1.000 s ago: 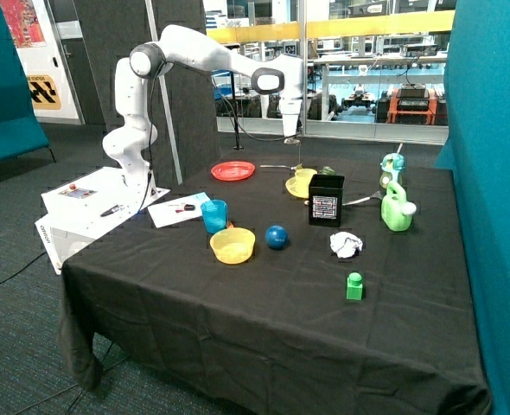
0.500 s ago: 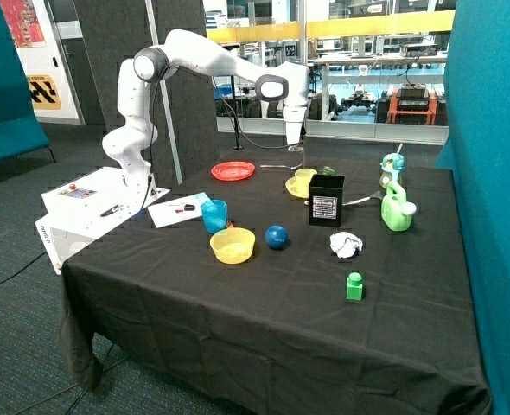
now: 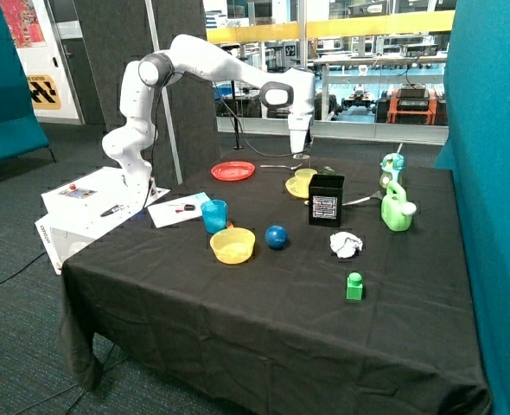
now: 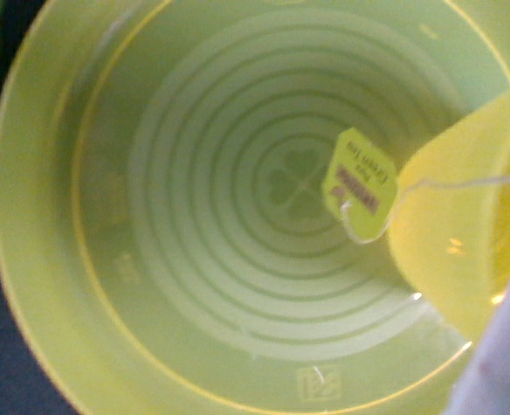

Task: Prepare two cups of tea

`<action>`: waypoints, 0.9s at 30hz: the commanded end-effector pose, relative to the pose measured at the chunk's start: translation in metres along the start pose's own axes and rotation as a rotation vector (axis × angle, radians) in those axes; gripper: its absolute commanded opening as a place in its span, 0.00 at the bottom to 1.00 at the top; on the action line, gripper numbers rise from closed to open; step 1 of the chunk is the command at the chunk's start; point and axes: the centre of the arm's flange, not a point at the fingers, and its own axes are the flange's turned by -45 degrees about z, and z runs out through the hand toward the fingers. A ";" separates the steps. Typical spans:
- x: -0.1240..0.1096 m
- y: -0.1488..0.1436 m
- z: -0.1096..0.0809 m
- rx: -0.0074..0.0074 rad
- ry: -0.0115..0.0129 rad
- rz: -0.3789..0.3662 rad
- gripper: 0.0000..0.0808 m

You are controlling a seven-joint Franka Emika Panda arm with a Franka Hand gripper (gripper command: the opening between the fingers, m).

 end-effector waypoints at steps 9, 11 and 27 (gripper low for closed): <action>0.007 0.032 0.005 0.0012 0.0010 0.043 0.00; 0.009 0.033 0.005 0.0012 0.0010 0.040 0.00; 0.015 0.040 0.014 0.0012 0.0010 0.043 0.00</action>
